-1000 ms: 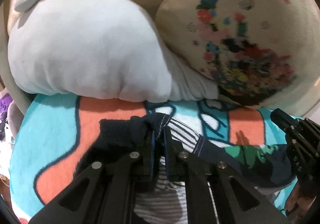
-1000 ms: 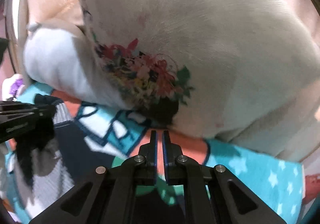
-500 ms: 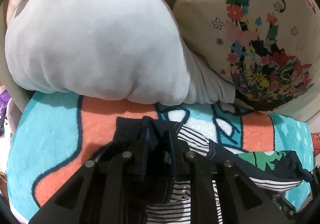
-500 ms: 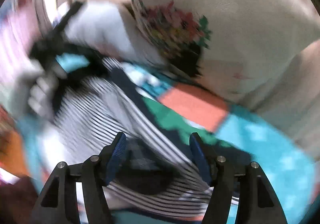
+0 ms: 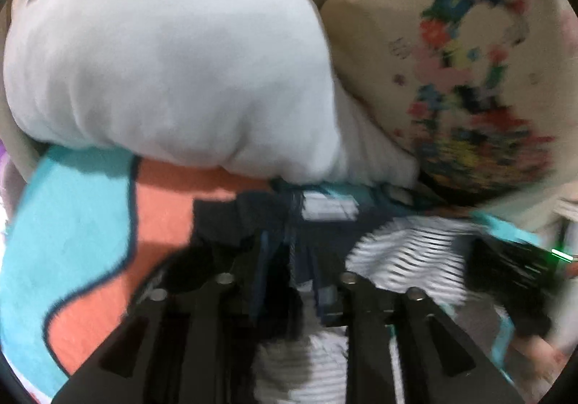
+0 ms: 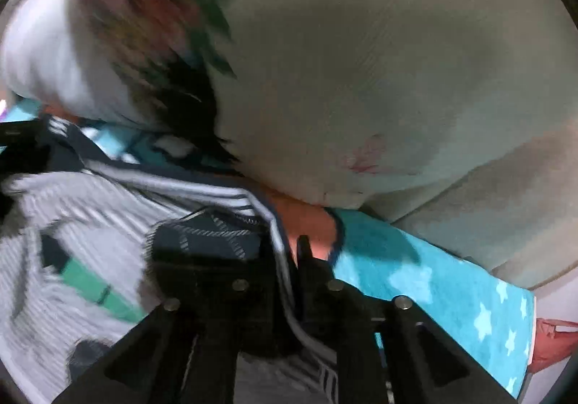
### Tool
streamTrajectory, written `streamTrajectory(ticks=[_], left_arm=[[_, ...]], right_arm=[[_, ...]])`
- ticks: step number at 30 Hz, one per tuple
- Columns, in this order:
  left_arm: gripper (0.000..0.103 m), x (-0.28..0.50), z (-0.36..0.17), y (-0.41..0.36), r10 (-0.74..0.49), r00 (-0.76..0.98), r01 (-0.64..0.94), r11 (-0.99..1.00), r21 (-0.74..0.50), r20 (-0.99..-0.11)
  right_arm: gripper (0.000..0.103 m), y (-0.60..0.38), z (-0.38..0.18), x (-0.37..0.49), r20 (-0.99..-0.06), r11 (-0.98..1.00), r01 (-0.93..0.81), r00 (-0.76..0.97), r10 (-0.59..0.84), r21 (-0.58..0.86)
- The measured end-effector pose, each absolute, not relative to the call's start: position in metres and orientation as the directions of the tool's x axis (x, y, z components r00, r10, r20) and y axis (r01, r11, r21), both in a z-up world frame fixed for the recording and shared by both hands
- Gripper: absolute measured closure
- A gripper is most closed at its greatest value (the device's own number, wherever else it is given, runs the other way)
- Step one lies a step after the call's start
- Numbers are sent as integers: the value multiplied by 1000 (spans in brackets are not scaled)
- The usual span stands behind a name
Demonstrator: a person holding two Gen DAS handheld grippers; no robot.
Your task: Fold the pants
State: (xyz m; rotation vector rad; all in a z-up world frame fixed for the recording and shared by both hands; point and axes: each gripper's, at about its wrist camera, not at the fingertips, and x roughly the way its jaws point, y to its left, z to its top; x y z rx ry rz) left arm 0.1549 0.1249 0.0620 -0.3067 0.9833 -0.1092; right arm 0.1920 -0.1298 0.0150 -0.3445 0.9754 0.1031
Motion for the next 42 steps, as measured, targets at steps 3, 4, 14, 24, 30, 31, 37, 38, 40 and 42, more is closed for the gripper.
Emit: streamTrajectory(ticks=[3, 4, 14, 24, 30, 31, 37, 38, 40, 42], left_arm=[[56, 126, 79, 144, -307, 583, 9, 928, -372, -752], [53, 114, 86, 152, -310, 603, 21, 927, -374, -735], [37, 70, 40, 175, -245, 532, -32, 951, -308, -810], [83, 80, 13, 144, -337, 515, -9, 917, -399, -788], [92, 62, 22, 142, -309, 506, -11, 931, -365, -805], [92, 53, 32, 147, -311, 517, -6, 930, -367, -797], [92, 12, 52, 164, -341, 527, 22, 921, -388, -779], [92, 10, 49, 162, -342, 518, 19, 921, -389, -784], [91, 5, 39, 160, -338, 497, 15, 924, -381, -799], [87, 4, 27, 160, -320, 484, 2, 931, -365, -814]], right_arm=[[47, -147, 10, 198, -829, 960, -192, 555, -64, -203], [45, -158, 17, 195, -823, 973, -163, 567, -42, -162], [29, -262, 59, 77, -785, 979, 21, 601, 149, 202], [31, -263, -9, 55, -767, 932, 90, 598, 231, 351], [90, -254, -4, 55, -759, 915, 63, 582, 290, 398], [91, -255, 2, 47, -751, 912, 57, 590, 297, 406], [91, -264, 22, -2, -730, 896, 52, 601, 325, 442], [91, -263, 19, -8, -736, 896, 55, 594, 325, 440], [91, -265, 11, -18, -753, 904, 67, 581, 309, 423], [91, -271, 3, -27, -768, 905, 78, 563, 306, 418]])
